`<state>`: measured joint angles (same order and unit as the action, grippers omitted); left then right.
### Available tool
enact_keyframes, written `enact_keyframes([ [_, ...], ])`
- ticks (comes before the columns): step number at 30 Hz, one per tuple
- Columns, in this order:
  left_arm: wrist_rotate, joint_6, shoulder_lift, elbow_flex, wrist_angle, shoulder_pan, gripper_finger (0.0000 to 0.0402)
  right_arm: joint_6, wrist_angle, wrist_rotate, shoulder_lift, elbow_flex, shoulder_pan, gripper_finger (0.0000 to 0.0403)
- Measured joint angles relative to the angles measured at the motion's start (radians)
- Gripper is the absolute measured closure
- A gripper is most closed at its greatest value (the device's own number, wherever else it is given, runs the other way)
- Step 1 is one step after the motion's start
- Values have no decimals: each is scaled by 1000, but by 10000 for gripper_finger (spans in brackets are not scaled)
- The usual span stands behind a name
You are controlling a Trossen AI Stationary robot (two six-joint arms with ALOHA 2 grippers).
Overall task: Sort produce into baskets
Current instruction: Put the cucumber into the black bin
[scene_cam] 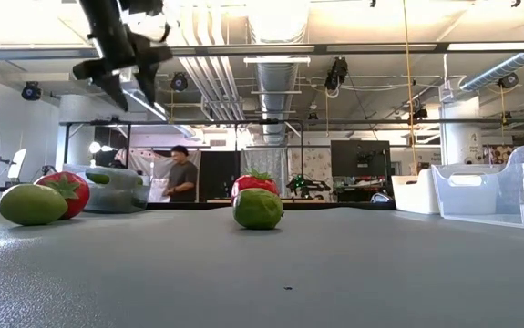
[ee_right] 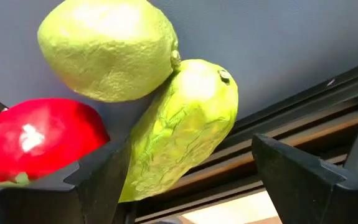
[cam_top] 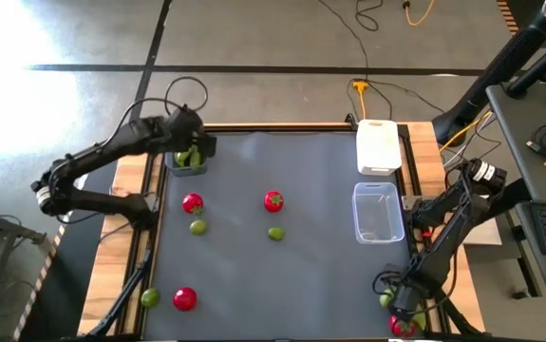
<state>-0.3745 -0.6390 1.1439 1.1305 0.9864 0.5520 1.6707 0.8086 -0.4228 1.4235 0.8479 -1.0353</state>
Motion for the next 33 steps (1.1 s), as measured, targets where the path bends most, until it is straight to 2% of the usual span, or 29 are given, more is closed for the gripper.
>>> enact_keyframes([
  [10,-197,-137,-5,0,-27,-270,123,9,15,-28,48,-6,73,78],
  [16,-215,-160,52,-1,-28,-330,123,27,-143,-32,127,-5,97,78],
  [22,-219,-189,87,-2,-25,-363,123,10,-163,-95,213,4,100,85],
  [26,-242,-213,85,-2,-25,-393,123,-6,-156,-88,223,16,100,123],
  [33,-314,-216,54,0,-36,-514,123,33,-106,-65,172,13,100,232],
])
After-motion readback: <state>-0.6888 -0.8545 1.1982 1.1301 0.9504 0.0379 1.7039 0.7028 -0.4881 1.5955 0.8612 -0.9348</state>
